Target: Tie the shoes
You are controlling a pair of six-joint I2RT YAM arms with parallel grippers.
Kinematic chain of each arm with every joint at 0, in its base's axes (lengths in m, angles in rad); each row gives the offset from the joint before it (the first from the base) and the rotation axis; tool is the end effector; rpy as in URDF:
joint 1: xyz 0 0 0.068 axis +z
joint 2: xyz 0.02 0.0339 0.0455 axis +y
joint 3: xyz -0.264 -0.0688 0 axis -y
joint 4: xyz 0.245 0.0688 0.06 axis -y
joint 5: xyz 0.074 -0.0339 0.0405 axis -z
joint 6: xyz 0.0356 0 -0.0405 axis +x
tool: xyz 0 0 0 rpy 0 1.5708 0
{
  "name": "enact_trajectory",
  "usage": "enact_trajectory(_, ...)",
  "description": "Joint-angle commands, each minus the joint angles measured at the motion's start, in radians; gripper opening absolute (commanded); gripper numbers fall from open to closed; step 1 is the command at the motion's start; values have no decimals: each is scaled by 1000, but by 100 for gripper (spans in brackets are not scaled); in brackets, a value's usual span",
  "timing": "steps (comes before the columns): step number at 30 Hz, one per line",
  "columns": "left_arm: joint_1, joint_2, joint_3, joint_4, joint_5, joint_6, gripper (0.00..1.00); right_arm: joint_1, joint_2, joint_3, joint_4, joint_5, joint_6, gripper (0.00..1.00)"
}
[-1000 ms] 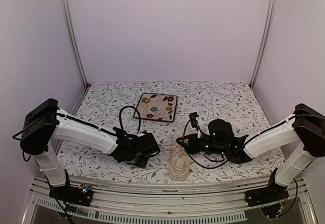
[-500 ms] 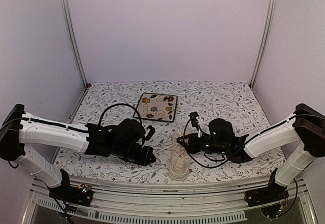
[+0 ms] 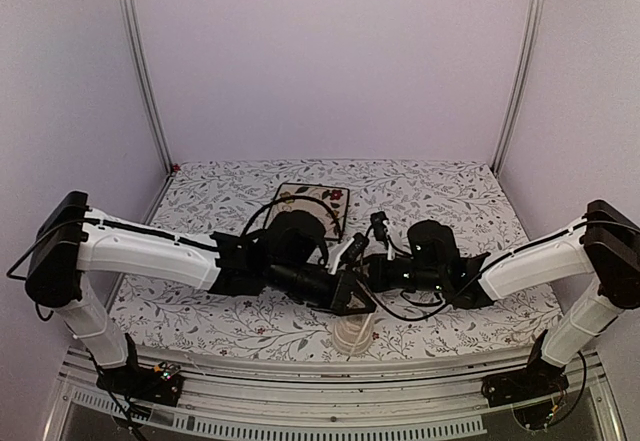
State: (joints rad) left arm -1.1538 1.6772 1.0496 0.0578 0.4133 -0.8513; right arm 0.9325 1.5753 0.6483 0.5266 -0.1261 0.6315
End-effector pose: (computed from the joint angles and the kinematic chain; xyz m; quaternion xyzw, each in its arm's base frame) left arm 0.1373 -0.3453 0.2232 0.2267 0.8340 -0.4927 0.1010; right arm 0.1852 0.2572 0.1749 -0.1591 0.8173 0.4257 0.3541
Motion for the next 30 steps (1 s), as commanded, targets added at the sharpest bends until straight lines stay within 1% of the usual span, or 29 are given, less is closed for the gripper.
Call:
enact_trajectory(1, -11, 73, 43, 32, 37, -8, 0, -16, -36, 27, -18, -23, 5, 2)
enact_trajectory(2, -11, 85, 51, 15, 29, -4, 0, -16, -37, 27, -19, -24, 5, 2)
enact_trajectory(6, -12, 114, 76, -41, -2, 18, 24, -21, -39, 28, -22, -25, 5, 2)
enact_trajectory(9, -11, 100, 71, -57, -23, 24, 35, -24, -41, 28, -22, -23, 6, 2)
enact_trajectory(10, -11, 92, 66, -62, -33, 28, 37, -25, -42, 28, -22, -24, 6, 2)
enact_trajectory(13, -10, 52, 52, -98, -80, 58, 41, -27, -46, 27, -22, -26, 6, 2)
enact_trajectory(15, -9, 9, 26, -126, -149, 91, 45, -26, -51, 26, -20, -25, 1, 2)
enact_trajectory(17, -1, -51, -37, -129, -220, 121, 49, -26, -61, 20, -15, -29, -10, 2)
enact_trajectory(19, 23, -102, -95, -127, -255, 133, 53, -27, -70, 13, -7, -33, -24, 2)
enact_trajectory(21, 65, -140, -148, -122, -261, 138, 55, -26, -80, 5, 4, -42, -43, 2)
enact_trajectory(24, 126, -171, -180, -100, -263, 147, 57, -26, -92, -15, 32, -60, -70, 2)
enact_trajectory(30, 189, -168, -151, 27, -244, 166, 61, -27, -85, -48, 94, -128, -114, 2)
